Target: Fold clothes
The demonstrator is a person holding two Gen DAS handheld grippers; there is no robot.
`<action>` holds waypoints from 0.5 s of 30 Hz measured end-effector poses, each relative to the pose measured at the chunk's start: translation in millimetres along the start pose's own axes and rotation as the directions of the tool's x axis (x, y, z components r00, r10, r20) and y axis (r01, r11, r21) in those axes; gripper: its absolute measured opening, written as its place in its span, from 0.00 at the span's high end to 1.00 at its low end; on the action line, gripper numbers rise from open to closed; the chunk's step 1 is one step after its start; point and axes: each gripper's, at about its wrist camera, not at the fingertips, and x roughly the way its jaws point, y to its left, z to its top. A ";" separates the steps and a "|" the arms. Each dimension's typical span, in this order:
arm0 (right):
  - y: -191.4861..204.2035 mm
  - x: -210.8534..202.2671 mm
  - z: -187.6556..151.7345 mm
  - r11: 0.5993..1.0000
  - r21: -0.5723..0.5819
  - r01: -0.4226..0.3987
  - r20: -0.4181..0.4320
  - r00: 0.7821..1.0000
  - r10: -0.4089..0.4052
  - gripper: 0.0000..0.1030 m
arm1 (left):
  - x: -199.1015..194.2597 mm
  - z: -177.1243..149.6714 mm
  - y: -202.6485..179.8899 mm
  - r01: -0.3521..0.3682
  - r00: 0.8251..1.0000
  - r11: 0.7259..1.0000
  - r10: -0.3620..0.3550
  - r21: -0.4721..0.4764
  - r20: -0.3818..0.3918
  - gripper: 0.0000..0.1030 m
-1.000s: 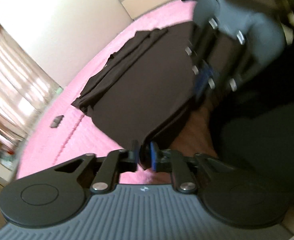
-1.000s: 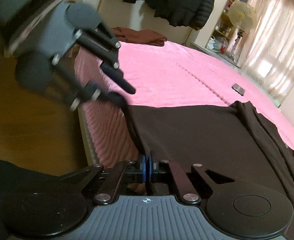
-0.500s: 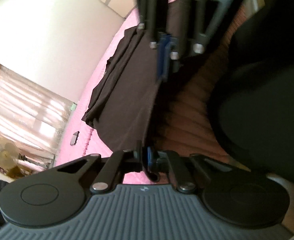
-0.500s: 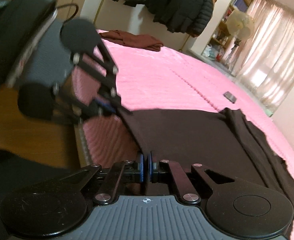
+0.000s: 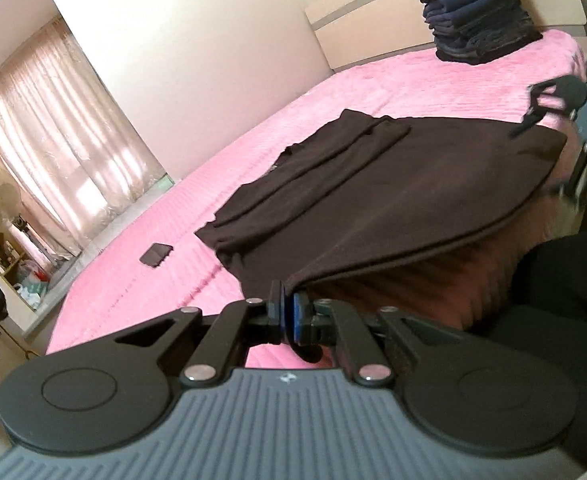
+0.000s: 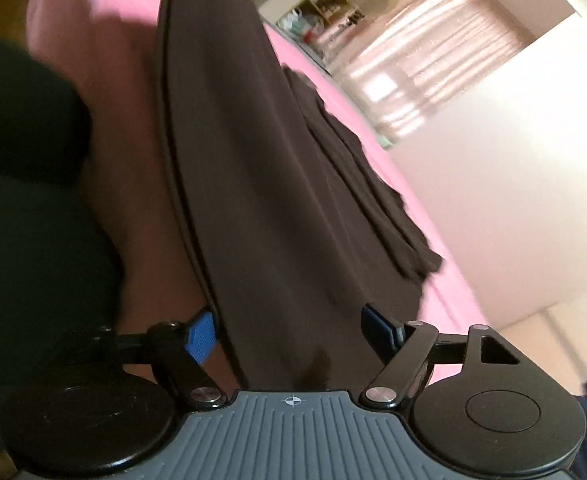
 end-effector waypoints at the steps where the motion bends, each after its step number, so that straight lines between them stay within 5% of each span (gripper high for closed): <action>1: -0.5 -0.1 -7.2 1.000 -0.017 0.011 -0.015 1.000 -0.011 0.35 | 1.6 -1.0 2.0 0.002 1.000 1.000 -0.002 0.006 -0.005 0.96; 5: 0.2 -8.8 -22.6 0.998 -0.056 0.011 -0.026 1.000 -0.013 0.60 | 8.6 -8.6 -1.0 0.015 0.999 0.999 -0.014 0.038 -0.039 0.96; 7: -2.2 -11.4 -25.8 0.999 -0.045 0.008 -0.033 0.999 -0.010 0.87 | 10.9 -14.4 -9.7 0.027 0.998 0.997 -0.023 0.070 -0.060 0.96; 9: -6.7 -14.8 -25.4 1.000 -0.025 -0.007 -0.044 0.999 0.005 0.98 | 12.5 -20.4 -19.4 0.038 0.996 0.994 -0.030 0.103 -0.081 0.96; 15: -41.6 -67.9 -11.9 0.999 -0.005 0.045 -0.017 0.999 -0.045 0.99 | 10.0 -30.5 -33.2 0.048 0.994 0.985 -0.031 0.163 -0.109 0.97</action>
